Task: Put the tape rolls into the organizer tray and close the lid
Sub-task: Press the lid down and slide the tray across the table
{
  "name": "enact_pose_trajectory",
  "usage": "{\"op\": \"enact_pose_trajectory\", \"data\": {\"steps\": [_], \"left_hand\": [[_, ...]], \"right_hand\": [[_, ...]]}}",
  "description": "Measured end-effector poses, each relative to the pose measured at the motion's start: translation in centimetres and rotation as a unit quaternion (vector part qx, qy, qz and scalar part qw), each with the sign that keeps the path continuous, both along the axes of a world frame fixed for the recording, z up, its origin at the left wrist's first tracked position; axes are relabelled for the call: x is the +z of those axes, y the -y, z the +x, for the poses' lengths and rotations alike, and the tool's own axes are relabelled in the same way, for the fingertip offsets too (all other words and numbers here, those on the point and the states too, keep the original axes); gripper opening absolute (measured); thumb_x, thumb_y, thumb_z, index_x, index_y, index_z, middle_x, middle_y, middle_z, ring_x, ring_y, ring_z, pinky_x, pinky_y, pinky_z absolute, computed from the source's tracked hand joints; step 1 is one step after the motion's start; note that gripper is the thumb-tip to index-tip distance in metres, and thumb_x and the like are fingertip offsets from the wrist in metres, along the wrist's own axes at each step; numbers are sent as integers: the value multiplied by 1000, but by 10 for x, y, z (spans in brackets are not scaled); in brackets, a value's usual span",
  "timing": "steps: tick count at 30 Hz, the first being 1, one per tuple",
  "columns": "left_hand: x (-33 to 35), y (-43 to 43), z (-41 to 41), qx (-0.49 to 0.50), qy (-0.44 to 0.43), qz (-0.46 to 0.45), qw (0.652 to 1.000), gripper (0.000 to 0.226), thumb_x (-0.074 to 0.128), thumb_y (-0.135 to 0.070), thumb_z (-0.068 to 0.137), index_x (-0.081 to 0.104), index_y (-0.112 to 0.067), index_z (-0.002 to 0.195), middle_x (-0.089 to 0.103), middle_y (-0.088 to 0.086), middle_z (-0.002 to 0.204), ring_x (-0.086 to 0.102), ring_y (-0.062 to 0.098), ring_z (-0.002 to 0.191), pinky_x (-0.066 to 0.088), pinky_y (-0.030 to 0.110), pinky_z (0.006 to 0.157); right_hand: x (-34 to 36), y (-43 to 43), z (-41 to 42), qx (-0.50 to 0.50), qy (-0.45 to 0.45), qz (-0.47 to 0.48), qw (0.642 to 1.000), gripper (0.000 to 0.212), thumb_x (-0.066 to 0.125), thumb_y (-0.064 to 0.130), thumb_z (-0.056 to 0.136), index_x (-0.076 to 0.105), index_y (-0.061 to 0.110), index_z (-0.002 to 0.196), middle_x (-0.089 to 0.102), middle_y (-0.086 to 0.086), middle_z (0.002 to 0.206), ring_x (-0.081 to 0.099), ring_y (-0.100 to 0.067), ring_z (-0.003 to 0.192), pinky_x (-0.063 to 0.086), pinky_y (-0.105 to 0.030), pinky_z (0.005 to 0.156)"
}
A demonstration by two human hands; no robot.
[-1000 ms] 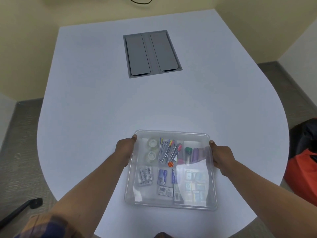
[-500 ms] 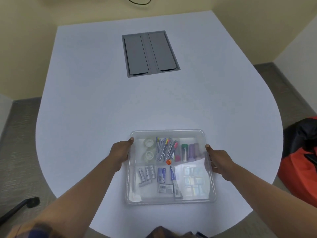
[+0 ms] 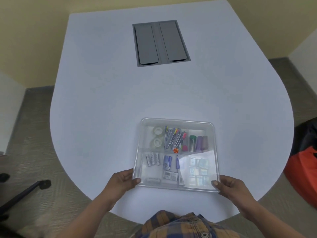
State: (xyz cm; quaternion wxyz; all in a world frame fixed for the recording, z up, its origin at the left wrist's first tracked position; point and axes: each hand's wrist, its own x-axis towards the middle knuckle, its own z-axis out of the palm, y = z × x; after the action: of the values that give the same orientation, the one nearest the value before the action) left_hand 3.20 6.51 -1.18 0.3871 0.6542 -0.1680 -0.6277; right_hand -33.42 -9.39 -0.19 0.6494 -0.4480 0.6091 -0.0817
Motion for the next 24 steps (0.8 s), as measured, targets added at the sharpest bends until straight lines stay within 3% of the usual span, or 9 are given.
{"op": "enact_pose_trajectory", "data": {"steps": [4, 8, 12, 14, 16, 19, 22, 24], "left_hand": [[-8, -3, -1, 26, -20, 4, 999, 37, 77, -19, 75, 72, -22, 112, 72, 3, 115, 66, 13, 106, 53, 18, 79], [-14, -3, 1, 30, -20, 0, 999, 35, 77, -19, 74, 74, -23, 109, 73, 4, 113, 67, 12, 102, 53, 19, 76], [-8, 0, 6, -2, 20, 13, 1000, 43, 85, -27, 67, 73, -26, 108, 74, 1, 110, 69, 14, 94, 54, 24, 69], [-3, 10, 14, -42, 58, 27, 997, 53, 90, -29, 59, 71, -27, 109, 74, 0, 108, 71, 15, 92, 55, 26, 69], [5, 27, 22, -116, 104, 23, 987, 70, 93, -34, 54, 64, -29, 117, 71, -3, 113, 68, 17, 101, 56, 27, 79], [17, 61, 30, -185, 242, 9, 952, 115, 92, -42, 52, 31, -22, 147, 41, -7, 146, 43, 16, 132, 40, 30, 105], [25, 102, 35, -300, 379, -42, 874, 141, 89, -51, 51, -2, -17, 153, 0, -4, 161, 5, 11, 147, 12, 29, 118], [28, 123, 36, -386, 433, -32, 814, 149, 88, -53, 49, -16, -17, 149, -18, -4, 159, -9, 10, 147, 14, 34, 120]], "right_hand": [[-1, 1, -1, 24, -3, -25, 999, 30, 80, 33, 71, 80, 18, 97, 80, 1, 100, 74, -12, 94, 53, -25, 78], [0, 2, -1, 37, -20, -49, 998, 18, 80, 24, 78, 80, 18, 96, 80, 2, 96, 74, -19, 92, 53, -28, 77], [3, 9, 1, 73, -54, -52, 995, 10, 81, 20, 80, 79, 15, 88, 80, 0, 85, 71, -18, 81, 56, -46, 87], [5, 17, 3, 117, -82, -49, 989, 22, 82, 26, 79, 76, 17, 98, 78, 5, 89, 72, -12, 82, 57, -46, 89], [8, 30, 8, 157, -129, -85, 975, 53, 82, 39, 77, 65, 22, 124, 71, 7, 117, 71, -12, 98, 55, -38, 92], [16, 53, 26, 188, -193, -191, 944, 92, 82, 48, 73, 38, 19, 149, 48, 0, 150, 55, -23, 130, 44, -39, 105], [20, 79, 48, 284, -231, -276, 888, 114, 83, 56, 67, 23, 16, 155, 26, -4, 163, 20, -19, 152, 26, -38, 119], [21, 94, 61, 355, -279, -294, 842, 129, 80, 63, 63, 8, 13, 158, 6, -5, 168, 0, -17, 155, 18, -37, 122]]}}
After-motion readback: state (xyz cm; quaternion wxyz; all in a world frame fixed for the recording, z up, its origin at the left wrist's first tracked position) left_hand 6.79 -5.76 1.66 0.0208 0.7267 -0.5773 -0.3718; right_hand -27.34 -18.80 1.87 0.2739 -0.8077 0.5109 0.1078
